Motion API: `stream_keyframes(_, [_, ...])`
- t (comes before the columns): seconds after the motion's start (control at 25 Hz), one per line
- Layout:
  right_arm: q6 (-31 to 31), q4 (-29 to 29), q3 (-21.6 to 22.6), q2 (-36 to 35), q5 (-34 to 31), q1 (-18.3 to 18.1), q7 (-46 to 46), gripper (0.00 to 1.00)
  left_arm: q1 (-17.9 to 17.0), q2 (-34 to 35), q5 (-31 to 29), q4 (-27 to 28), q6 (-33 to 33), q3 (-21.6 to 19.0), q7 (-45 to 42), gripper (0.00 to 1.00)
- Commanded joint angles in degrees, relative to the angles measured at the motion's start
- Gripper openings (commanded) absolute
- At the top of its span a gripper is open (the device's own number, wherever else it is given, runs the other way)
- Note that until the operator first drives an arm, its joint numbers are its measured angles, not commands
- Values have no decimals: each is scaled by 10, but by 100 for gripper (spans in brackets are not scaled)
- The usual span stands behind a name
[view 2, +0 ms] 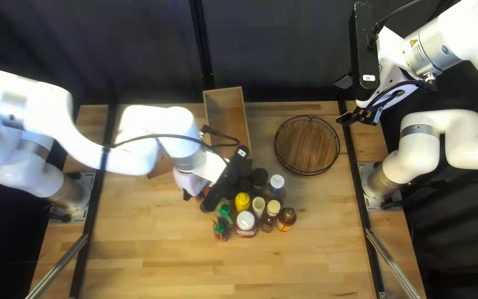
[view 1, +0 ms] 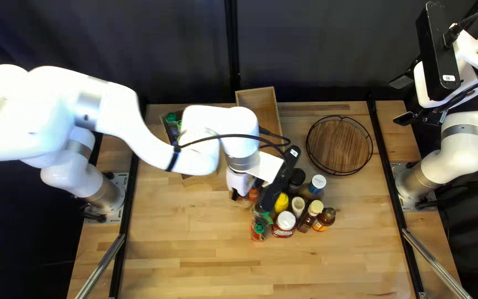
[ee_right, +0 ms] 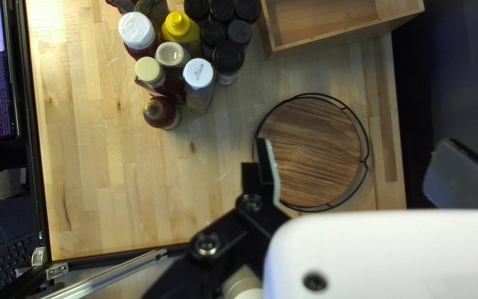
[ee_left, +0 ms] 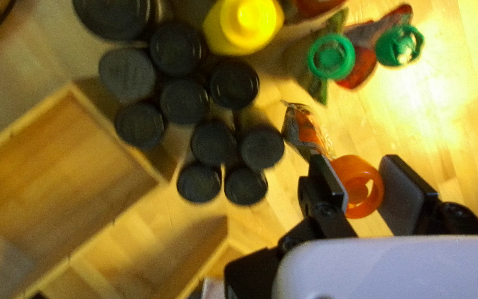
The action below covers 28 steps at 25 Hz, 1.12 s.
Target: Separate condiments, baby food and spices and place it in 3 different racks/containers
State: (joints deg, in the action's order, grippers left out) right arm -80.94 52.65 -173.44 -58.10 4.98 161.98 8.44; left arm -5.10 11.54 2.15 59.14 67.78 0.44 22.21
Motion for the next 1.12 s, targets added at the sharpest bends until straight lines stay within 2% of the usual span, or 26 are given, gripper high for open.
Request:
stream_keyframes(0.04, [0, 0, 0, 0, 0, 0, 0, 100, 17, 63, -28, -52, 29, 6, -19, 0])
stream_keyframes(0.28, [0, 0, 0, 0, 0, 0, 0, 100, 53, 129, -59, -138, 12, 22, -53, 0])
stream_keyframes(0.56, [0, 0, 0, 0, 0, 0, 0, 100, 97, 198, -69, -207, -25, 17, -165, 0])
stream_keyframes(0.92, [0, 0, 0, 0, 0, 0, 0, 100, 160, 217, -67, -235, -59, 6, -339, 0])
stream_keyframes(1.12, [0, 0, 0, 0, 0, 0, 0, 100, 179, 209, -57, -245, -76, -3, -420, 0])
